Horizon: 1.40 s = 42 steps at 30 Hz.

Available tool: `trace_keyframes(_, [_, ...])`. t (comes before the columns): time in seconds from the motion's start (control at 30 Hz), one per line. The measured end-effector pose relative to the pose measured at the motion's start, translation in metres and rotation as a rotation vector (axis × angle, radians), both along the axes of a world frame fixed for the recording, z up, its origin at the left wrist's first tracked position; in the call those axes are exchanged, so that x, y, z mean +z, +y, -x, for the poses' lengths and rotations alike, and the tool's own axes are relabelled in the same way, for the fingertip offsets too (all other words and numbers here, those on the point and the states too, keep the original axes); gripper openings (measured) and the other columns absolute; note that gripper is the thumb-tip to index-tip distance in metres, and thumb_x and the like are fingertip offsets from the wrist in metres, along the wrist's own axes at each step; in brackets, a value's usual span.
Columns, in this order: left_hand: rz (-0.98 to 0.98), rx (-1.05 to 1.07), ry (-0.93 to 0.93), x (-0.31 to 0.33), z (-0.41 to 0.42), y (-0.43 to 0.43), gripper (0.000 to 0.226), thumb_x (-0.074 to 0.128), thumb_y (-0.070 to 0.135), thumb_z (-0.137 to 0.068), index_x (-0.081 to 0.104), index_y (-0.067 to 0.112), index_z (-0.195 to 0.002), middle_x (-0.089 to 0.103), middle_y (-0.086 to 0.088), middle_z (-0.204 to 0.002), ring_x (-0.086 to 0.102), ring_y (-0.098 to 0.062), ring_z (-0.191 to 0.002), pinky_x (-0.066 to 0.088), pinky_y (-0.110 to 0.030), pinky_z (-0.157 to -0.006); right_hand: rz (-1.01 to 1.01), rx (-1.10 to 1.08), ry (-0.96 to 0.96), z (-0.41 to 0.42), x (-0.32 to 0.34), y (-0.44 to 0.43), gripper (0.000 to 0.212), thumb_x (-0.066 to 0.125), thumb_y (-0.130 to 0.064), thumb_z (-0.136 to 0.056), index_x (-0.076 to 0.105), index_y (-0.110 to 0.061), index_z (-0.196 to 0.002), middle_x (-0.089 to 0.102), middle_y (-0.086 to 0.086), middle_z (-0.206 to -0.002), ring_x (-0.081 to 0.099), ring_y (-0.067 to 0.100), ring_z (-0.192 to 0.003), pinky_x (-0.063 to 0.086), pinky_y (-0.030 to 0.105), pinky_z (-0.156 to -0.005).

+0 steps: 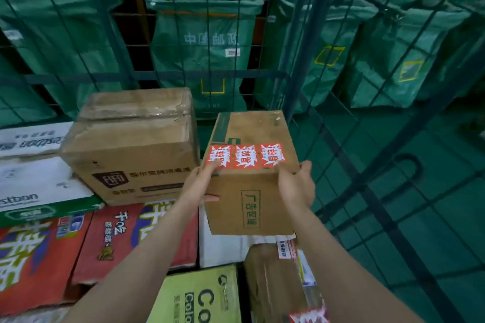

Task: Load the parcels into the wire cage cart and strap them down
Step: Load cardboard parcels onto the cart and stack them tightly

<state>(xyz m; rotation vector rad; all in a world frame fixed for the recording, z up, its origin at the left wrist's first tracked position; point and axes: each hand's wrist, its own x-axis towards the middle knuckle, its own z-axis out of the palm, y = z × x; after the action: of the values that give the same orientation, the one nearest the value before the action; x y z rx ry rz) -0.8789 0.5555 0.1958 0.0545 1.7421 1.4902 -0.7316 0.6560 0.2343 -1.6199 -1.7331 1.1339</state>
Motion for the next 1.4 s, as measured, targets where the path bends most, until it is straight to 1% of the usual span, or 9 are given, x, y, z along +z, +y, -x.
trace_keyframes(0.17, [0.044,0.025,0.004,-0.071,0.006,0.030,0.026,0.060,0.022,-0.090,0.049,0.019,-0.113,0.053,-0.005,-0.115,0.049,-0.021,-0.103,0.053,-0.040,-0.077,0.054,0.027,-0.059,0.006,-0.065,0.025,0.025,0.047,-0.034,-0.096,0.036,-0.014,-0.103,0.055,0.009,-0.096,0.050,0.025,-0.080,0.044,0.035,-0.074])
trace_keyframes(0.3, [0.141,0.056,0.139,-0.121,0.024,0.047,0.059,0.069,0.026,-0.071,0.050,0.013,-0.125,0.057,-0.011,-0.124,0.057,-0.029,-0.108,0.050,-0.039,-0.091,0.235,0.325,-0.375,0.004,-0.134,0.023,0.052,0.035,-0.051,-0.096,0.038,-0.018,-0.136,0.057,0.011,-0.127,0.056,0.032,-0.110,0.042,0.034,-0.085])
trace_keyframes(0.4, [0.186,0.111,-0.038,-0.171,0.032,0.055,0.063,0.068,0.030,-0.083,0.045,-0.002,-0.132,0.056,-0.015,-0.128,0.056,-0.035,-0.115,0.049,-0.041,-0.093,0.426,0.729,-0.536,0.010,-0.180,0.012,0.055,0.041,-0.052,-0.092,0.045,-0.022,-0.138,0.048,0.007,-0.141,0.051,0.026,-0.123,0.042,0.037,-0.102])
trace_keyframes(0.53, [0.074,0.004,0.063,-0.200,0.002,0.066,0.070,0.078,0.011,-0.076,0.039,0.006,-0.134,0.055,-0.006,-0.127,0.054,-0.021,-0.115,0.042,-0.036,-0.100,0.441,0.729,-0.661,0.022,-0.174,0.028,0.044,0.037,-0.053,-0.095,0.048,-0.022,-0.124,0.052,0.007,-0.131,0.054,0.026,-0.116,0.044,0.035,-0.100])
trace_keyframes(0.7, [0.059,-0.088,0.349,-0.214,0.003,0.079,0.113,0.078,0.037,-0.046,0.023,0.003,-0.139,0.049,-0.017,-0.134,0.049,-0.028,-0.125,0.038,-0.042,-0.107,0.497,0.652,-0.510,0.036,-0.182,0.045,0.018,0.042,-0.030,-0.096,0.047,-0.013,-0.095,0.054,0.005,-0.091,0.056,0.024,-0.090,0.047,0.032,-0.082])
trace_keyframes(0.83, [0.205,-0.086,0.393,-0.206,0.003,0.082,0.106,0.075,0.002,-0.073,-0.002,-0.008,-0.144,0.046,-0.013,-0.138,0.044,-0.024,-0.128,0.032,-0.022,-0.100,0.466,0.522,-0.377,0.043,-0.213,0.046,0.028,0.043,-0.039,-0.094,0.045,-0.020,-0.073,0.065,0.008,-0.095,0.059,0.024,-0.085,0.046,0.032,-0.076])
trace_keyframes(1.0, [0.250,-0.121,0.444,-0.208,-0.002,0.080,0.105,0.071,0.005,-0.079,-0.010,0.000,-0.147,0.047,-0.009,-0.136,0.047,-0.024,-0.125,0.034,-0.023,-0.096,0.565,0.393,-0.221,0.039,-0.227,0.047,0.035,0.058,-0.038,-0.090,0.052,-0.013,-0.065,0.063,0.007,-0.070,0.062,0.024,-0.065,0.052,0.032,-0.069])
trace_keyframes(1.23, [0.131,-0.167,0.471,-0.207,-0.024,0.079,0.140,0.081,0.036,-0.063,-0.033,0.011,-0.140,-0.002,-0.013,-0.156,0.003,-0.025,-0.146,0.020,-0.039,-0.116,0.666,0.372,-0.247,0.038,-0.222,0.058,0.048,0.063,-0.055,-0.081,0.060,-0.008,-0.088,0.071,0.008,-0.084,0.065,0.019,-0.064,0.052,0.028,-0.065])
trace_keyframes(1.4, [0.043,0.127,0.311,-0.214,-0.006,0.080,0.131,0.086,0.034,-0.054,-0.007,0.025,-0.146,0.041,-0.007,-0.141,0.045,-0.020,-0.128,0.038,-0.045,-0.107,0.691,0.308,-0.149,0.042,-0.221,0.056,0.061,0.066,-0.050,-0.082,0.043,-0.005,-0.115,0.065,0.019,-0.095,0.064,0.026,-0.063,0.055,0.032,-0.049])
